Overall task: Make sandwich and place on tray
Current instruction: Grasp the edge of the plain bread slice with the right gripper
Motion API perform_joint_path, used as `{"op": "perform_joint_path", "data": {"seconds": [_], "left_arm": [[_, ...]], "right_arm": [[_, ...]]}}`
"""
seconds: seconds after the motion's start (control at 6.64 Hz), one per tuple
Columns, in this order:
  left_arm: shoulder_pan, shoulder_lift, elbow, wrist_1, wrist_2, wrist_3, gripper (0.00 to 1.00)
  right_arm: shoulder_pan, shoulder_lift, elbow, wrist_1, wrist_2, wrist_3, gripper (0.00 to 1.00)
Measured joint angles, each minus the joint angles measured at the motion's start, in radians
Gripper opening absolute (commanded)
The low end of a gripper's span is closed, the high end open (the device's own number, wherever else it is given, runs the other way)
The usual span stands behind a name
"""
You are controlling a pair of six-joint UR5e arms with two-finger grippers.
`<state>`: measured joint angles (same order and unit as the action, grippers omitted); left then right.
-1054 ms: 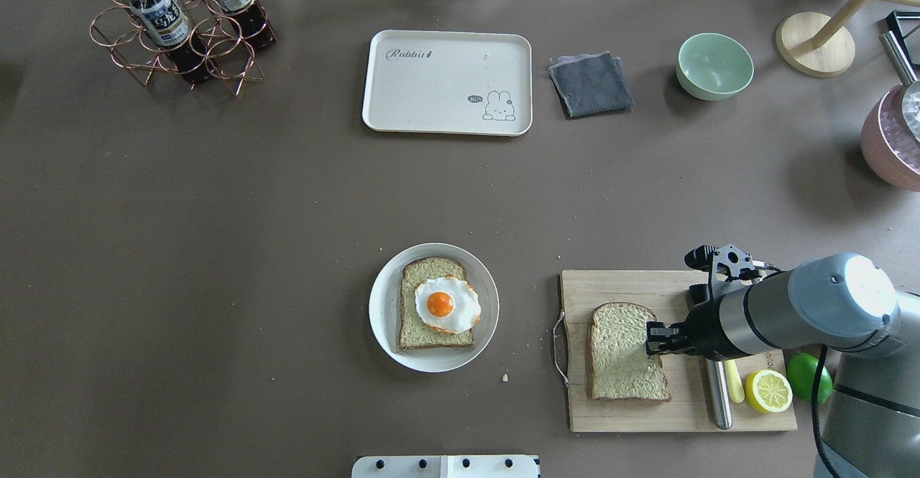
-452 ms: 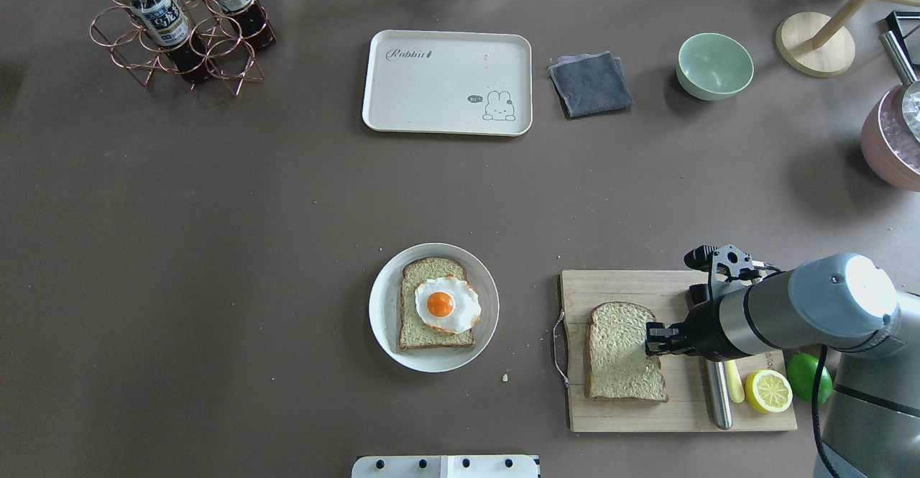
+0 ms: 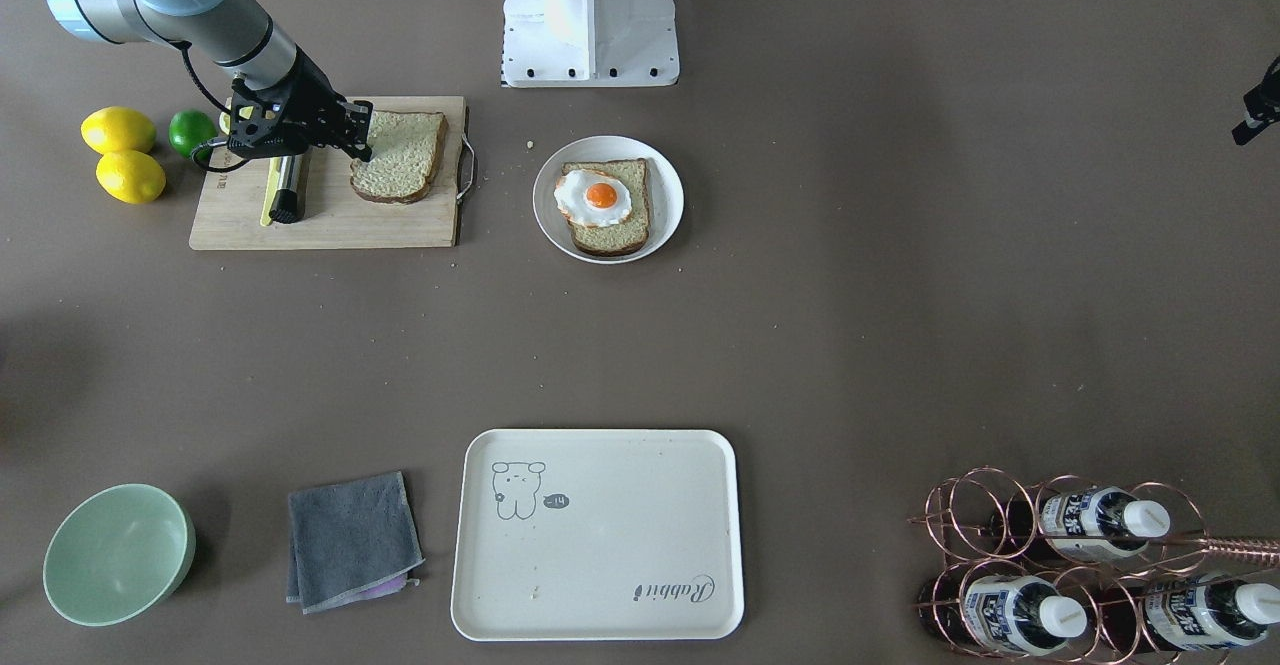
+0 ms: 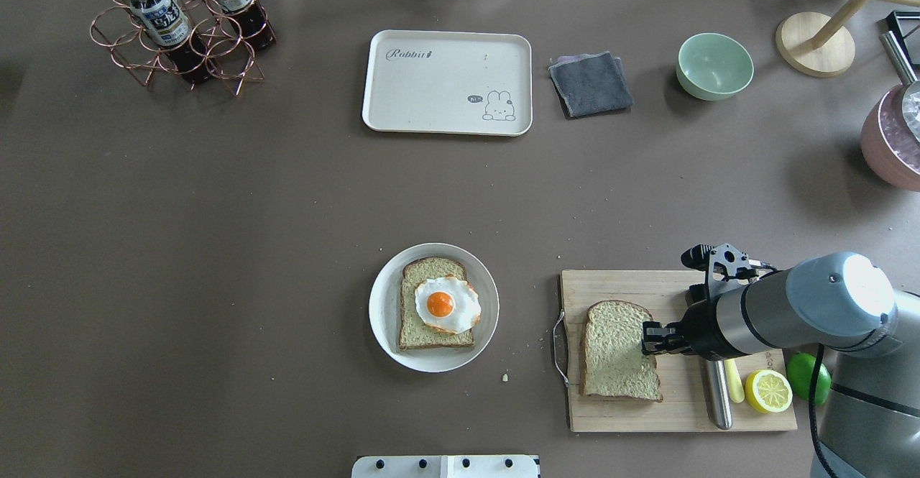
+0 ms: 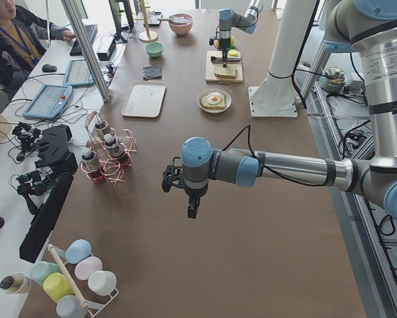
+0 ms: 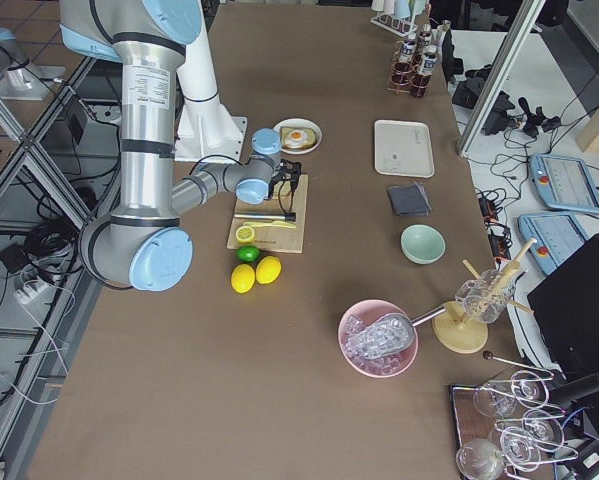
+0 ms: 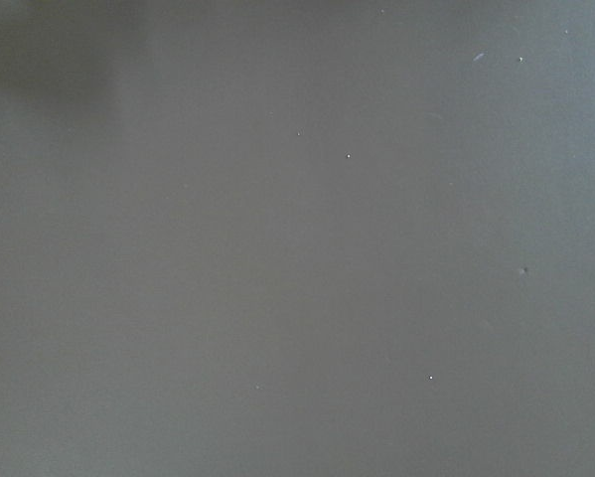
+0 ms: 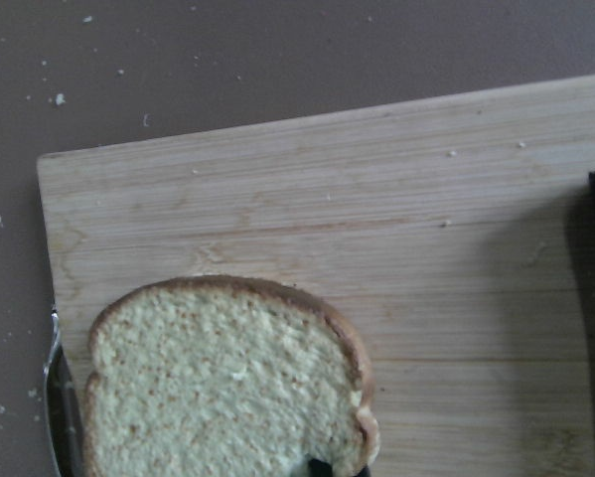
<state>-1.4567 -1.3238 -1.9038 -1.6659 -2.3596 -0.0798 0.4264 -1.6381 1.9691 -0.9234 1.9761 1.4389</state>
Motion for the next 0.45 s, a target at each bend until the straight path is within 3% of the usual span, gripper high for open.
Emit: {"op": "perform_joint_path", "data": {"seconds": [0.45], "left_arm": [[-0.007, 0.004, -0.003, 0.0, -0.003, 0.0, 0.98]], "right_arm": [[0.0, 0.005, 0.009, 0.001, 0.008, 0.0, 0.0]]}}
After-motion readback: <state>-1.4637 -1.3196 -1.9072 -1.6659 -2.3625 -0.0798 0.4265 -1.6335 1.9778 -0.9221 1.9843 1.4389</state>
